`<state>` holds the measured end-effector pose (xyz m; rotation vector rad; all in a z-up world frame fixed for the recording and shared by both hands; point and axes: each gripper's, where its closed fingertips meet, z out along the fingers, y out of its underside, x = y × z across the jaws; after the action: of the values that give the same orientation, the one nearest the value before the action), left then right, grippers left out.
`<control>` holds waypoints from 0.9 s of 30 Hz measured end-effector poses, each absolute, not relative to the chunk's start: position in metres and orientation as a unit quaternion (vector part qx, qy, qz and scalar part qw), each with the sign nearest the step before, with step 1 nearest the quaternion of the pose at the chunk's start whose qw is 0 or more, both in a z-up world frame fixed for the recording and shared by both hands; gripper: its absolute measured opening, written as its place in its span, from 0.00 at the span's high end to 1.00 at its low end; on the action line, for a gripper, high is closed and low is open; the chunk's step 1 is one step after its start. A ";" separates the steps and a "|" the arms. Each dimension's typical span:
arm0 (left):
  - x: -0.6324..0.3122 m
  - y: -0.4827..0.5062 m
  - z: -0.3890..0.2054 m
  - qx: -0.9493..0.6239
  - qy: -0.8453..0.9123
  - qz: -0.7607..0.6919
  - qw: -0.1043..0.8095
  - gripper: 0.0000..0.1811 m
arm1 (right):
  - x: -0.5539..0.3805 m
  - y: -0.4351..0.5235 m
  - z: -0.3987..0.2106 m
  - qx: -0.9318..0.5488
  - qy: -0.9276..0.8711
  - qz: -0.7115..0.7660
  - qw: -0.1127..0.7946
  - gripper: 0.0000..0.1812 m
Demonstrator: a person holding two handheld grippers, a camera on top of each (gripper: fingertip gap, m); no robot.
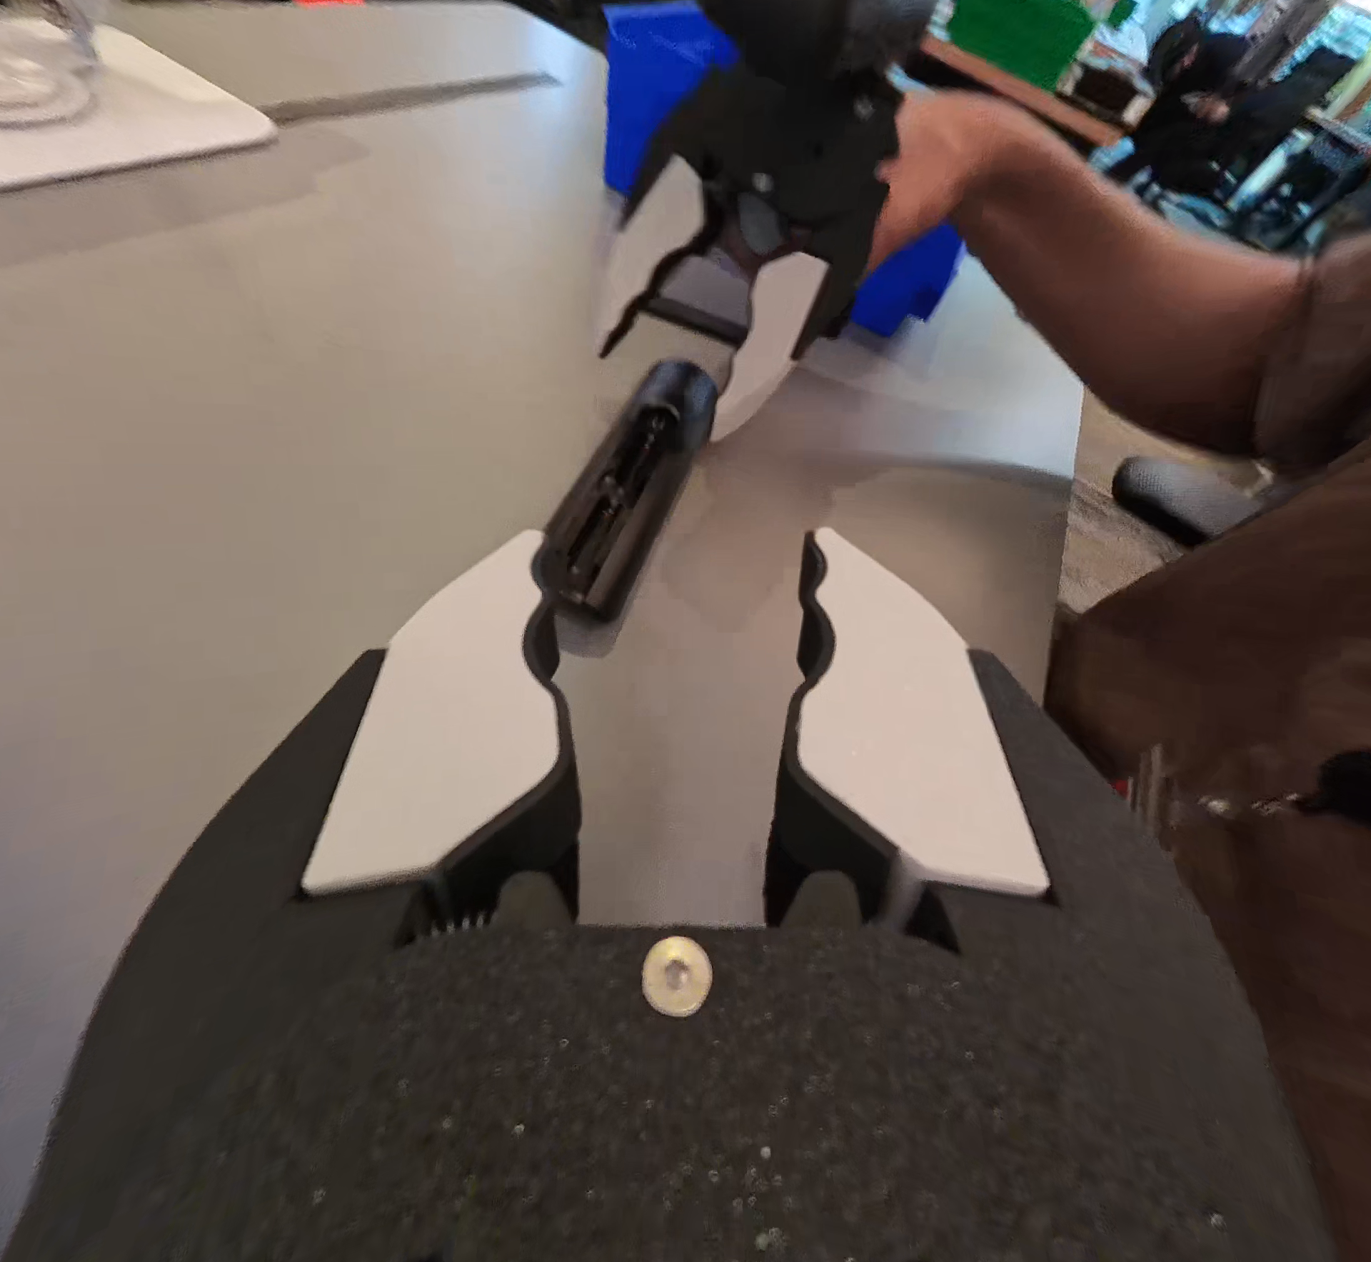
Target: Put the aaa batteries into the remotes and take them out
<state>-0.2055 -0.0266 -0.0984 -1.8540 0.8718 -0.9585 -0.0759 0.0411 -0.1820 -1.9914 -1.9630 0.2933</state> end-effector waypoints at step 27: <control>-0.445 0.236 -0.187 -0.960 0.155 -0.009 0.234 0.87 | -0.110 -0.044 -0.108 -0.669 -0.463 0.453 0.365 0.72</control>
<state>-0.4445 0.2362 -0.1871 -2.6348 0.4249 -0.0258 -0.1101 -0.0443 -0.1085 -1.7212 -1.1902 1.1648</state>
